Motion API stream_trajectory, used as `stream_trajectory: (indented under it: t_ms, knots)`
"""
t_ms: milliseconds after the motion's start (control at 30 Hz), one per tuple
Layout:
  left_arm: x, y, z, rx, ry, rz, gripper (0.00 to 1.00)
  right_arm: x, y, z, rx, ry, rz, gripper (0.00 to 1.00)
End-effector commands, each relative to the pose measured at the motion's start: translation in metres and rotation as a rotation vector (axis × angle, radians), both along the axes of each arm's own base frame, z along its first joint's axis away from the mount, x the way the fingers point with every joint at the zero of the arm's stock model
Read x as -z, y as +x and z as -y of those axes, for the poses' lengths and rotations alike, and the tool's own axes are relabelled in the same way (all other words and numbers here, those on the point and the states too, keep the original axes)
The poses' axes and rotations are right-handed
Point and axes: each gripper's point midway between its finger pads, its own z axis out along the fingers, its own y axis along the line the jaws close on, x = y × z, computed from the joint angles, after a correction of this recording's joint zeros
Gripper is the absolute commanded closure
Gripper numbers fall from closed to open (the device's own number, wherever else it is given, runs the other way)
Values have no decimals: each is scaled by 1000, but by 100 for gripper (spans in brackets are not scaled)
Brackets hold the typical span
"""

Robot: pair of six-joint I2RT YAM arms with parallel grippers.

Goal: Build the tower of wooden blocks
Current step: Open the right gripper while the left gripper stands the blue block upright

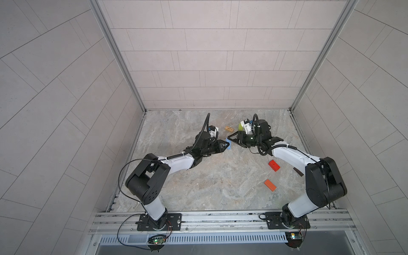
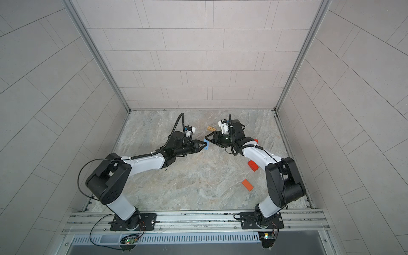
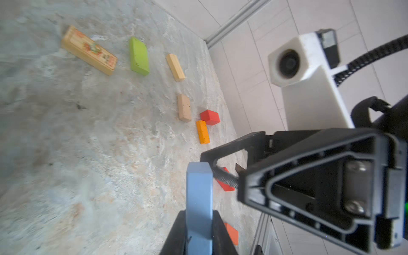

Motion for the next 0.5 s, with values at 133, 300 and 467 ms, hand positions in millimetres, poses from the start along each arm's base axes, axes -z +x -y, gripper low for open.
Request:
stream_trajectory:
  t_ms: [133, 300, 467]
  knots:
    - [39, -8, -73, -152, 444, -34, 93, 9, 0, 23, 73, 24, 20, 22]
    - [55, -13, -113, -215, 697, -81, 93, 36, -7, 37, 111, -80, -36, 23]
    - [66, -9, -132, -257, 823, -92, 93, 52, -14, 55, 149, -198, -70, 23]
